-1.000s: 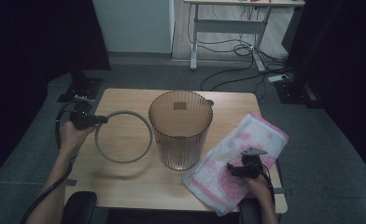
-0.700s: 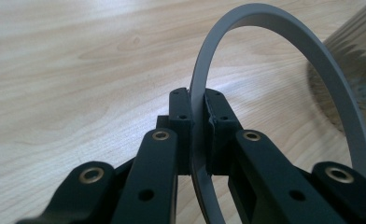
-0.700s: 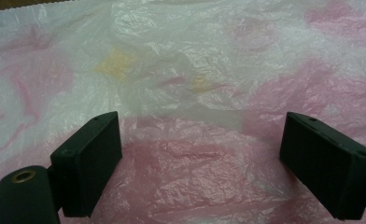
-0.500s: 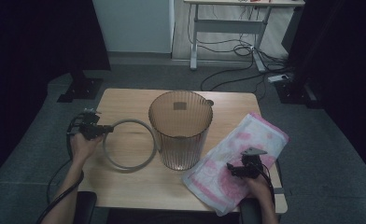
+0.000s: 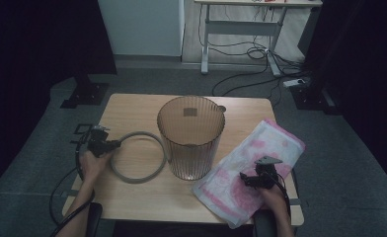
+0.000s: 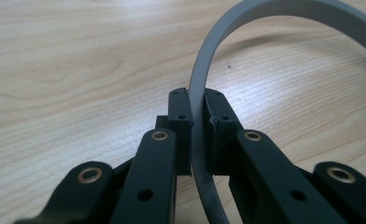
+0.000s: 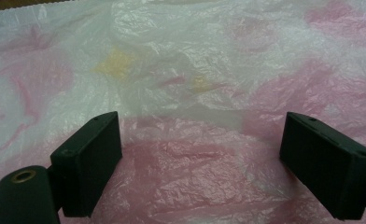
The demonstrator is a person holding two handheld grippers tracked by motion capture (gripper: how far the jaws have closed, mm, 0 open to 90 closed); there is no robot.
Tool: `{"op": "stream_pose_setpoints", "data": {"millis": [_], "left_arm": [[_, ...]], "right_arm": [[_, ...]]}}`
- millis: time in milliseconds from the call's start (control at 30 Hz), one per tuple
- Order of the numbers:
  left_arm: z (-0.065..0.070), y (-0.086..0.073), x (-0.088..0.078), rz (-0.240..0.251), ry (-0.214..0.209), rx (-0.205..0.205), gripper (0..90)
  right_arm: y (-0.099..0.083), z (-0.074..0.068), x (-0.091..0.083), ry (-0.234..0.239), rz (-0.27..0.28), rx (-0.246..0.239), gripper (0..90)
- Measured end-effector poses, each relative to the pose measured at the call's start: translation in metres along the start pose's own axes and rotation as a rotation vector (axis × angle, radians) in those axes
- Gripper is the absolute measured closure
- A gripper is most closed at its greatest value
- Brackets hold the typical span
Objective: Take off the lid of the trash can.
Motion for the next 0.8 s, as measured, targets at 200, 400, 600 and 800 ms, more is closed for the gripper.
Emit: {"op": "stream_pose_setpoints", "data": {"millis": [200, 400, 600, 800], "left_arm": [[0.003, -0.011, 0.009, -0.003, 0.010, 0.004, 81.1], [0.008, -0.015, 0.008, 0.018, 0.030, 0.021, 80.8], [0.019, -0.019, 0.010, 0.038, 0.078, 0.111, 65.2], [0.019, -0.025, 0.013, 0.067, 0.054, 0.142, 32.6]], "right_arm": [[0.000, 0.000, 0.000, 0.001, 0.000, 0.000, 12.0], [0.000, 0.000, 0.000, 0.000, -0.001, 0.001, 12.1], [0.000, 0.000, 0.000, 0.001, -0.001, 0.001, 12.1], [0.000, 0.000, 0.000, 0.001, -0.001, 0.001, 12.1]]}}
Point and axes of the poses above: each handheld gripper's, and its own axes: x roughly forward along the jaws, y roughly out of its top, z roughly to its right, the point moved 1 cm from there along x, roughly forward along the jaws, and after that the axes turned 3 degrees about y, right-handed, at the moved point
